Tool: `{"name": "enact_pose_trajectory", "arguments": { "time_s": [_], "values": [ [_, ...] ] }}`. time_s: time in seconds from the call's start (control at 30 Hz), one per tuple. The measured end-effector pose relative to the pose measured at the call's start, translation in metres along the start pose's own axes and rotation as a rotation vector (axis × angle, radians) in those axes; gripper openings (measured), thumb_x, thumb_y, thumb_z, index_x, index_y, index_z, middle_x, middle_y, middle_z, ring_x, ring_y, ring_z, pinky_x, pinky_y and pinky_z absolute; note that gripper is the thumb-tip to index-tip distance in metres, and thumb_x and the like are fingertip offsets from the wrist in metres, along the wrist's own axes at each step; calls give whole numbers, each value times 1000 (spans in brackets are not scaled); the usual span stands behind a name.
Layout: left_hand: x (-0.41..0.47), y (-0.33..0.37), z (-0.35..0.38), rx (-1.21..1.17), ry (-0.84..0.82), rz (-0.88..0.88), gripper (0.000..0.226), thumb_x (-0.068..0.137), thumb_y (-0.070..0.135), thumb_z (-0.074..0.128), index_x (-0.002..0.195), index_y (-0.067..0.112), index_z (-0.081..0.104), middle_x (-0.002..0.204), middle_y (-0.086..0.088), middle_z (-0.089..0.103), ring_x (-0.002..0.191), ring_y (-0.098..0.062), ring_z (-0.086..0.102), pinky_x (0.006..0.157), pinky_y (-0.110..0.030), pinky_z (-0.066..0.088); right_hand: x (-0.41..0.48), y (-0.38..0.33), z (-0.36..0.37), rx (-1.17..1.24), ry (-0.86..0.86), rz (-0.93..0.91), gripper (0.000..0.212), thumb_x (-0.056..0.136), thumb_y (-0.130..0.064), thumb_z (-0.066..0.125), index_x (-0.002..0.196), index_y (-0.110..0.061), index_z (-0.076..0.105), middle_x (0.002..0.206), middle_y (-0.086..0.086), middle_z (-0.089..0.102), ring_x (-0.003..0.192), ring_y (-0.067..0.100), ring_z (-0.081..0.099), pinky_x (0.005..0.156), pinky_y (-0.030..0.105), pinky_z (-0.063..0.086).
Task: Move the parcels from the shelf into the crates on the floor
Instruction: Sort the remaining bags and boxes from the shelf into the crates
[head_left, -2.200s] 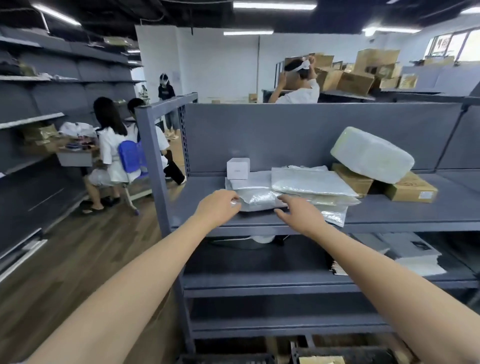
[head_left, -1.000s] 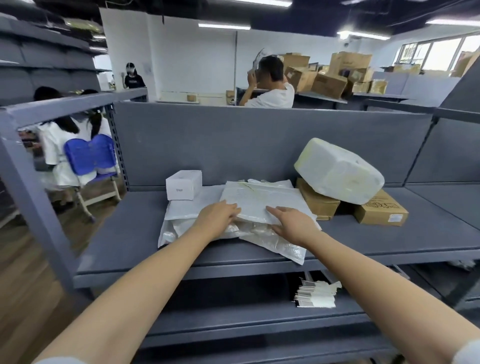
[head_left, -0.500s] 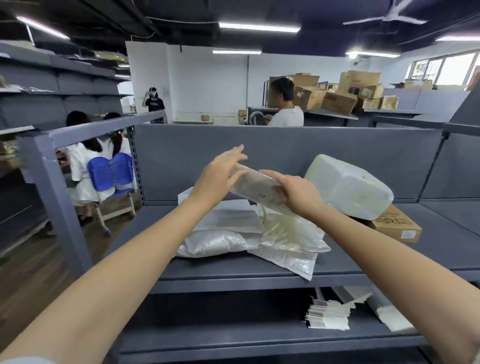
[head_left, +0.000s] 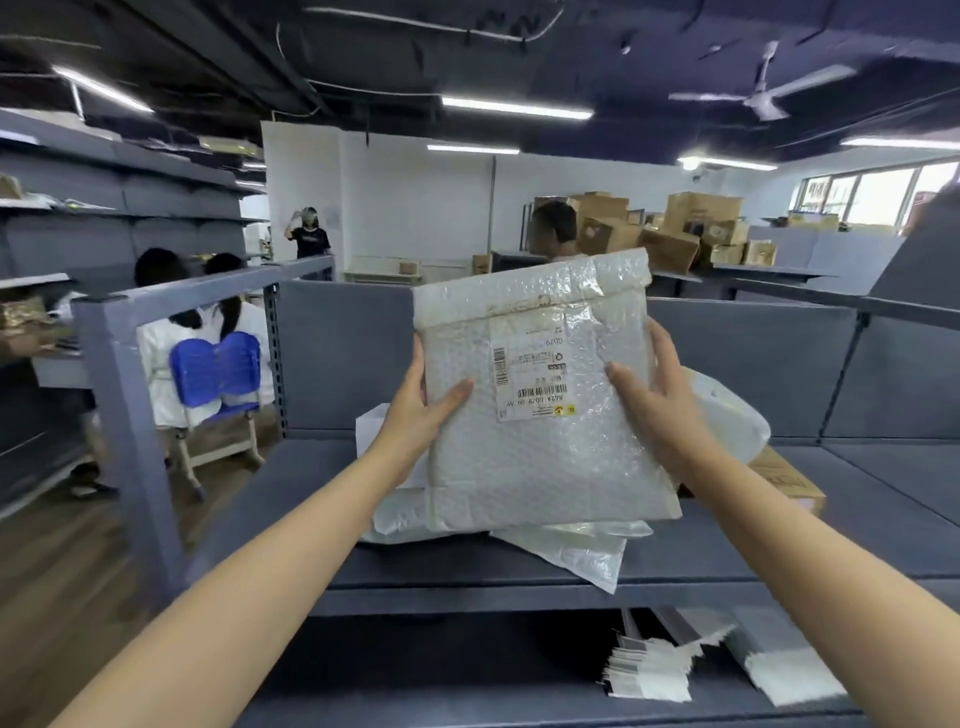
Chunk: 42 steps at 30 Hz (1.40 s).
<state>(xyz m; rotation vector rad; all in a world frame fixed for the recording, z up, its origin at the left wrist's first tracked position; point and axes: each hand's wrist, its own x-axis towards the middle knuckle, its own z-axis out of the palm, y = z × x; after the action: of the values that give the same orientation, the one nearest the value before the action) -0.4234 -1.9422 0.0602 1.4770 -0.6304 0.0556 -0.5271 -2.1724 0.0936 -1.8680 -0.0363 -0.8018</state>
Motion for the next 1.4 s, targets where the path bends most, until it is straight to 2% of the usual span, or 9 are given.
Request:
{"name": "enact_pose_trajectory", "arguments": {
  "time_s": [0.23,0.37,0.53,0.77,0.9,1.03,1.17,1.3,1.4],
  "values": [
    [-13,-2,-13,257,-7,80,84,87,25,65,151,31,11,148,5,38,131,-12,41,109,-36,35,-24,11,12,-154,43,-10,62,85,-14,66,136,-8,31,120,-7,45,115,16,47,103,31,39],
    [-14,4,-29,303,-29,70,83,87,23,66,151,32,14,145,7,42,127,-9,45,104,-32,39,-21,7,12,-711,135,-152,75,78,-40,72,131,0,39,149,18,28,140,32,21,114,36,18],
    [-14,17,-41,401,-107,76,84,87,19,65,149,36,12,144,20,31,128,-2,37,102,-23,34,-17,-1,20,-769,173,-194,89,79,-48,68,144,-6,27,156,17,12,145,33,9,118,43,15],
    [-10,25,-32,841,-537,41,99,78,27,76,144,51,6,142,24,35,127,2,37,98,-17,31,-8,-15,35,-764,-479,-560,71,81,-30,72,142,-30,35,157,7,14,144,25,18,113,35,23],
    [-7,25,-25,953,-477,67,101,68,34,82,146,42,18,131,-1,55,117,-15,50,91,-24,37,-3,-22,43,-899,-605,-513,49,83,-30,69,130,-32,52,128,-4,58,113,18,55,93,33,44],
    [-6,24,-27,1120,-361,140,87,66,44,80,139,37,33,123,-6,58,121,-22,48,96,-35,39,-8,-11,44,-682,-539,-388,46,83,-22,71,125,-35,59,119,-10,66,108,13,61,94,31,46],
    [-11,13,-25,1305,3,522,95,67,50,76,145,19,33,139,-10,46,136,-30,31,118,-46,-2,-18,11,43,-397,-337,-271,45,83,-12,70,123,-29,61,124,-12,62,118,3,55,100,12,38],
    [-35,-16,-23,1109,380,266,110,73,50,71,150,27,-5,155,-15,-23,142,-34,-21,109,-46,-20,-35,31,40,-100,-157,-132,41,85,-8,67,120,-30,61,120,-12,62,106,-11,55,96,11,42],
    [-53,-44,-21,622,357,-205,113,76,52,69,147,33,-16,154,-10,-27,144,-28,-17,115,-47,-3,-44,36,37,56,-59,-108,40,86,-6,65,121,-27,60,120,-12,63,112,-1,57,101,23,44]
  ]
}}
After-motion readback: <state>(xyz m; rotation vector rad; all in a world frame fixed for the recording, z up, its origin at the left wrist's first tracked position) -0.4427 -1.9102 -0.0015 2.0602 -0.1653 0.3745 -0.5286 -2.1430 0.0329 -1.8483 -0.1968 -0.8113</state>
